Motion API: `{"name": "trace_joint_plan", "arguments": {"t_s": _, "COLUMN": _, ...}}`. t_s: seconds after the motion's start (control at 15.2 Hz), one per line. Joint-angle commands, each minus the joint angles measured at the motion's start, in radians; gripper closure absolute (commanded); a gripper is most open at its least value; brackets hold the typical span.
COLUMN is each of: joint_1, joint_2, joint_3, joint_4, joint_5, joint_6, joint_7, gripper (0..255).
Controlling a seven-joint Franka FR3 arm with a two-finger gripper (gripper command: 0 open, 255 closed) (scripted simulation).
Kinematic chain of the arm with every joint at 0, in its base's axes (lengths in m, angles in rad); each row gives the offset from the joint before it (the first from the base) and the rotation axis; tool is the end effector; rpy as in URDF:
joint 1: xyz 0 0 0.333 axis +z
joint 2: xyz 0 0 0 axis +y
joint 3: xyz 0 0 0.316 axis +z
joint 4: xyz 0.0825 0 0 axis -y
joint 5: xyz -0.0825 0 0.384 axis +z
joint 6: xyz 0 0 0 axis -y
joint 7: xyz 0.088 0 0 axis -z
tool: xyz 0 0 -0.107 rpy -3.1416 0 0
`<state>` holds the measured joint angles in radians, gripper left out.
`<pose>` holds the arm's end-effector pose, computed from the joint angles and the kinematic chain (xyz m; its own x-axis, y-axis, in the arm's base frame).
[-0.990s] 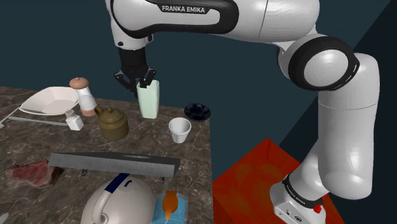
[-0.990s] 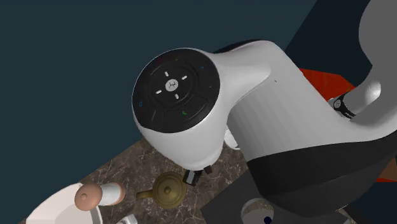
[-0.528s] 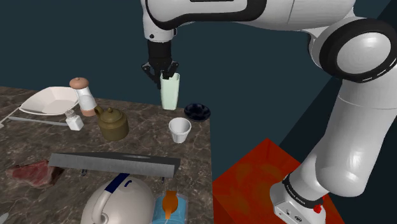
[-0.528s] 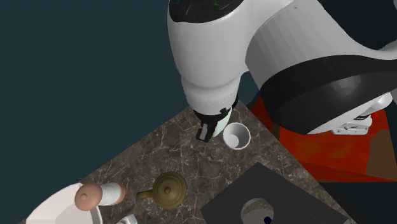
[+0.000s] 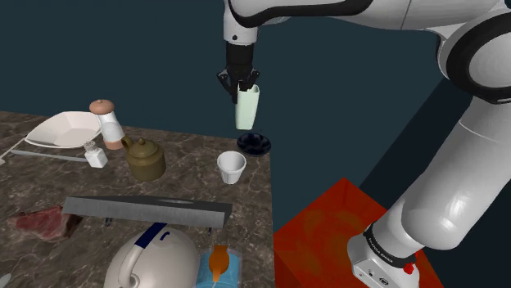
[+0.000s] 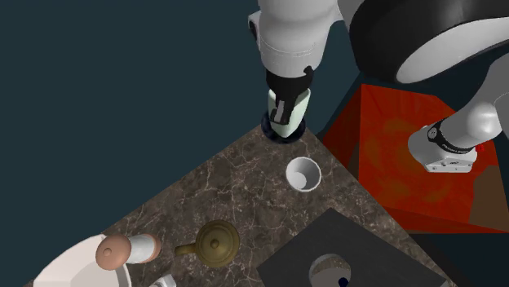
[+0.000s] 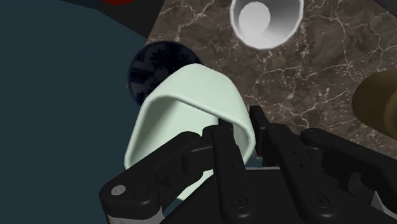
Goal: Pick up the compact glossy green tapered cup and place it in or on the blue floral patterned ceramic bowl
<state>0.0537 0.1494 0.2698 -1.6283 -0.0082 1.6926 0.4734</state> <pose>0.5711 0.1808 0.5240 0.9851 -0.1491 -0.0853 -0.1490 -0.9888 0.0081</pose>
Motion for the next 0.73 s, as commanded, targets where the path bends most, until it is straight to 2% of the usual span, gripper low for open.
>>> {"name": "trace_joint_plan", "arguments": {"t_s": 0.0, "joint_1": -0.032, "joint_2": -0.034, "joint_3": -0.021, "joint_4": -0.032, "joint_5": 0.008, "joint_6": -0.002, "joint_7": -0.054, "gripper": 255}}
{"name": "trace_joint_plan", "arguments": {"t_s": 0.13, "joint_1": -0.07, "joint_2": -0.072, "joint_3": -0.049, "joint_4": -0.062, "joint_5": 0.014, "joint_6": -0.01, "joint_7": -0.121, "gripper": 255}}
{"name": "trace_joint_plan", "arguments": {"t_s": 0.66, "joint_1": -0.069, "joint_2": -0.067, "joint_3": -0.05, "joint_4": -0.164, "joint_5": 0.013, "joint_6": 0.096, "joint_7": -0.122, "gripper": 255}}
